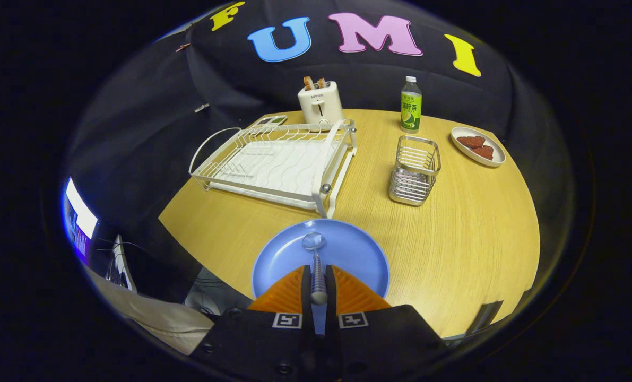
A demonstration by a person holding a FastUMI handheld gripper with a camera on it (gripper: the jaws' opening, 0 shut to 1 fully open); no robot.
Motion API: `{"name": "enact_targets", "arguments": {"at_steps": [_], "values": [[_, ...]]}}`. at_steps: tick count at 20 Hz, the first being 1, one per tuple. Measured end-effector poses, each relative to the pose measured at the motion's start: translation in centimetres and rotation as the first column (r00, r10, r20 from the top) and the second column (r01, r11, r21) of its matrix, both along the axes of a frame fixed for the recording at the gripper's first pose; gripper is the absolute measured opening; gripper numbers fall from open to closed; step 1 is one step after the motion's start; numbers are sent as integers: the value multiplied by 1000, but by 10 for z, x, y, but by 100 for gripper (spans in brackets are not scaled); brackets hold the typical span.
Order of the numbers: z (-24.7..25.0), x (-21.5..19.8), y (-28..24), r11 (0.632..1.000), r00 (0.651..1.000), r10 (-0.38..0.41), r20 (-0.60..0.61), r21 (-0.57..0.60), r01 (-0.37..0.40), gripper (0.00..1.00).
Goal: Take the plate from the dish rack, then take the spoon from the basket and place it into the plate.
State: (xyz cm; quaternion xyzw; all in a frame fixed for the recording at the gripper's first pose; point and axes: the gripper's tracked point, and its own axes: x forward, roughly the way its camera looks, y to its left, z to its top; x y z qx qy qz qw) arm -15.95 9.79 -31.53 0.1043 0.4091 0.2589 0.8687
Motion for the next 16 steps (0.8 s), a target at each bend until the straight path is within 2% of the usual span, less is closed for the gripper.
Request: {"name": "enact_targets", "arguments": {"at_steps": [7, 13, 15, 16], "values": [[-31, -21, 0, 998, 995, 47, -87, -25, -50, 14], [-53, -30, -2, 997, 992, 38, -123, -66, -46, 19], [-55, -30, -1, 997, 990, 31, -135, -59, -39, 22], [-55, -29, -1, 998, 990, 27, -137, -60, -35, 30]]}}
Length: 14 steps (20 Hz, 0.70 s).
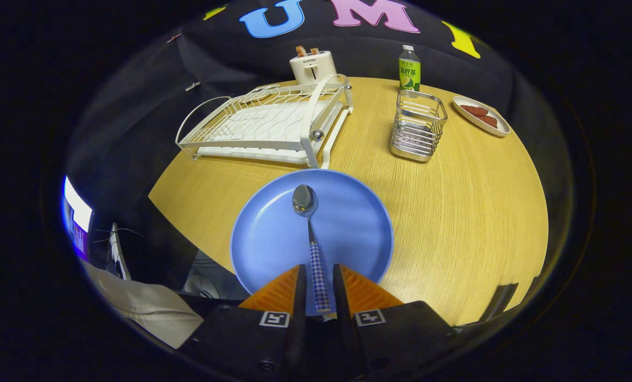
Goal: Take the plate from the dish rack, then take the spoon from the basket and place it into the plate.
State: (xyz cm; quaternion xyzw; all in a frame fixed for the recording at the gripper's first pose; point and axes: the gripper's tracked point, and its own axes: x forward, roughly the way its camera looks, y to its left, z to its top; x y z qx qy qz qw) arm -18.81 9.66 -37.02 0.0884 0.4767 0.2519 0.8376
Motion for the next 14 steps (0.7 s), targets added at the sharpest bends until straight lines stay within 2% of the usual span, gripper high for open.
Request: {"name": "enact_targets", "arguments": {"at_steps": [6, 8, 11, 14], "values": [[0, 4, 2, 1000, 1000, -2, 15, -8, 2, 87], [3, 7, -1, 1000, 1000, -10, 28, -14, 10, 98], [21, 23, -9, 999, 996, -48, 75, -16, 49, 99], [52, 54, -28, 992, 980, -115, 160, -33, 122, 99]]}}
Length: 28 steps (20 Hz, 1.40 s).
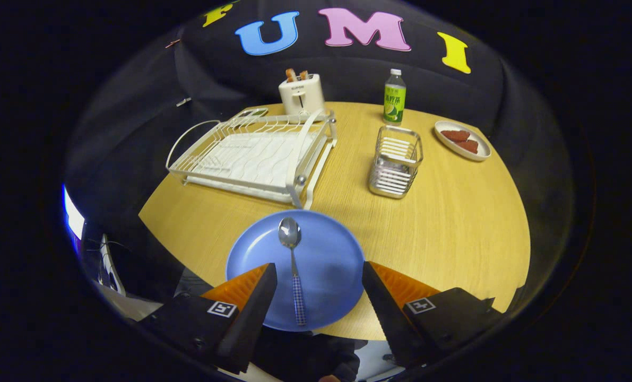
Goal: Take the plate from the dish rack, then take the spoon from the basket and place it into the plate.
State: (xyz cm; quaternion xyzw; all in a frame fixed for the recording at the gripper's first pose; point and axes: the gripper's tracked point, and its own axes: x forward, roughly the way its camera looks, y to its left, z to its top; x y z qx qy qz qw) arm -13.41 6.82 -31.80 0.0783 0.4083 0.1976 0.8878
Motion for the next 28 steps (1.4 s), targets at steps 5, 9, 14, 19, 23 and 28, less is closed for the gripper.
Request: {"name": "enact_targets", "arguments": {"at_steps": [5, 9, 14, 19, 23, 28], "values": [[79, 53, -28, 995, 982, -99, 159, 27, 96, 99], [145, 82, -56, 989, 943, -151, 296, 37, 147, 99], [208, 93, -78, 985, 883, -164, 440, 18, 174, 99], [246, 94, -81, 977, 837, -206, 507, 64, 201, 98], [252, 93, -81, 976, 829, -214, 516, 74, 205, 96], [251, 92, -81, 976, 832, -210, 514, 62, 208, 96]]}}
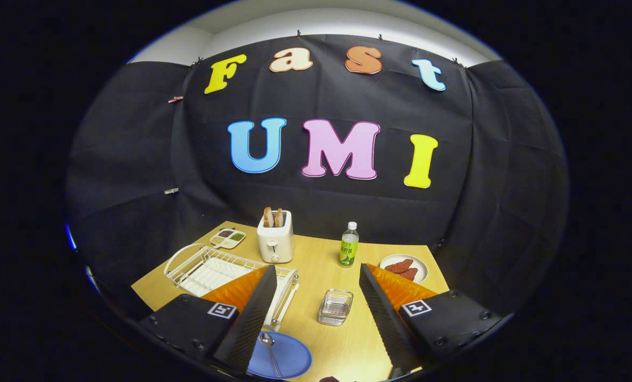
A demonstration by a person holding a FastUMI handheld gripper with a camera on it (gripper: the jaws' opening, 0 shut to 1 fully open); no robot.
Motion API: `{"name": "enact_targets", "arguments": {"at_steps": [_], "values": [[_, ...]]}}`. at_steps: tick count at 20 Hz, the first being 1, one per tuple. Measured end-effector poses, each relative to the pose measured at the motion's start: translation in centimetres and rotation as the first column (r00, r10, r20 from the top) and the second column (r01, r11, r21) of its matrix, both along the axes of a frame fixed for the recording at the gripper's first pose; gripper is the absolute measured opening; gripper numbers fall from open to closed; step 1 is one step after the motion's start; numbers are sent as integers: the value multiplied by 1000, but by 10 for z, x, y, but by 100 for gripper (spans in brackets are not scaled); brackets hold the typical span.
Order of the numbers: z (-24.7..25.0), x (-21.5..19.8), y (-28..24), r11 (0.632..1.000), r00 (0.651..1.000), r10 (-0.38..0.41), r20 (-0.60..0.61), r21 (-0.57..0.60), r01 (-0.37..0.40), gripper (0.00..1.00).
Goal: Take the plate from the dish rack, then take the spoon from the basket and place it into the plate.
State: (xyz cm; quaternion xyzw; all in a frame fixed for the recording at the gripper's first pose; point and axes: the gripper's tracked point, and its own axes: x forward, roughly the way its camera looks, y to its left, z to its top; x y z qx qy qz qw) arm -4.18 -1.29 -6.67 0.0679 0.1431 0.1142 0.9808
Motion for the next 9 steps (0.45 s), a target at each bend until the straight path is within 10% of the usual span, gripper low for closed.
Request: {"name": "enact_targets", "arguments": {"at_steps": [9], "values": [[-2, 1, -1, 1000, 1000, -6, -10, 0, 6, 96]]}}
